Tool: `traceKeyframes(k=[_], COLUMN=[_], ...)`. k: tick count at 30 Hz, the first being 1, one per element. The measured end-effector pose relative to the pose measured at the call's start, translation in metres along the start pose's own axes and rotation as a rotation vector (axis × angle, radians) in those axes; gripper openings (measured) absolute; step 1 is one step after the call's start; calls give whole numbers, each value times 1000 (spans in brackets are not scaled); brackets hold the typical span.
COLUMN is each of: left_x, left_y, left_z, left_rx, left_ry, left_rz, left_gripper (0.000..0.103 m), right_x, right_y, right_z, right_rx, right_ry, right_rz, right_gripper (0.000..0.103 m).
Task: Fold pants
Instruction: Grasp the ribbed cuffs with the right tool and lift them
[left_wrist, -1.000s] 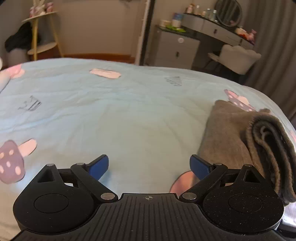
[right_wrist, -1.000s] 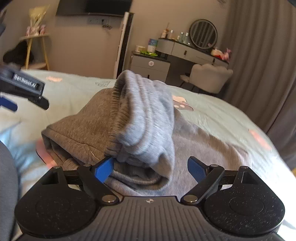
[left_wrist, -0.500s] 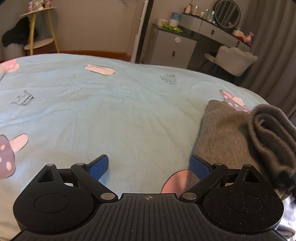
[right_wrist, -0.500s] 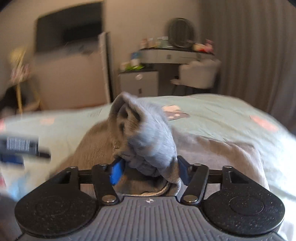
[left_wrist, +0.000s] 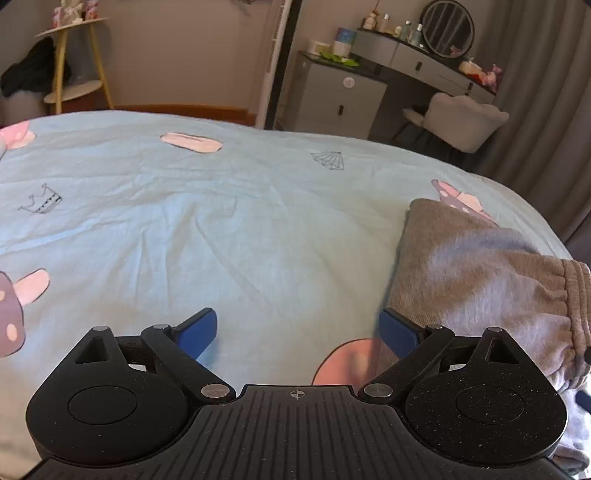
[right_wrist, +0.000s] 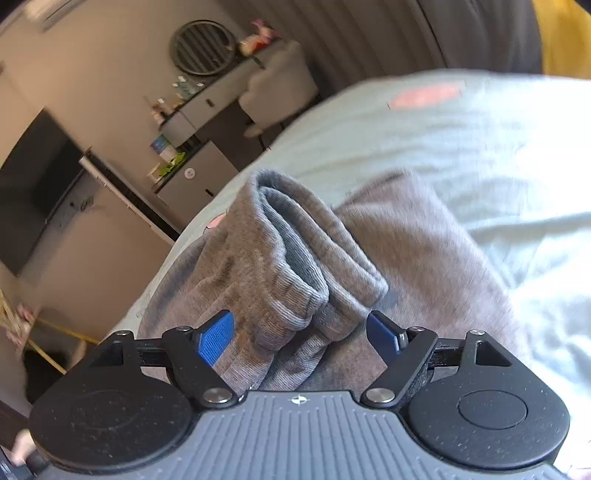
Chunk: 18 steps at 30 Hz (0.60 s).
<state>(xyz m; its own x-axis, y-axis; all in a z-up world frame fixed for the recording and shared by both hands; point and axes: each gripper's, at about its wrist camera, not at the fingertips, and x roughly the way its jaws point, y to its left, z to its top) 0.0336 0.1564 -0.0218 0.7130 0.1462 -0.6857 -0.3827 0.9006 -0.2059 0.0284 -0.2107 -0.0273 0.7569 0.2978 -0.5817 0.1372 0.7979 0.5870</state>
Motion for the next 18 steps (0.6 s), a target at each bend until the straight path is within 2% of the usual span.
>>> traceKeyframes(k=[3, 7, 10, 12, 18], left_x=[0, 1, 0, 0, 6], left_y=[1, 0, 0, 1, -2], left_z=[0, -1, -2, -2, -3], left_rx=[-8, -6, -25, -39, -48], left_ry=[2, -3, -18, -22, -3], left_rz=[-3, -13, -18, -19, -24], left_gripper=[98, 98, 98, 98, 98], right_x=[14, 26, 37, 41, 48], right_y=[-14, -25, -30, -30, -32], right_z=[3, 10, 14, 17, 21], right_rx=[98, 159, 204, 223, 256], right_ry=[40, 24, 27, 37, 75], right_rz=[7, 53, 70, 75, 120], right_gripper=[83, 83, 74, 72, 85])
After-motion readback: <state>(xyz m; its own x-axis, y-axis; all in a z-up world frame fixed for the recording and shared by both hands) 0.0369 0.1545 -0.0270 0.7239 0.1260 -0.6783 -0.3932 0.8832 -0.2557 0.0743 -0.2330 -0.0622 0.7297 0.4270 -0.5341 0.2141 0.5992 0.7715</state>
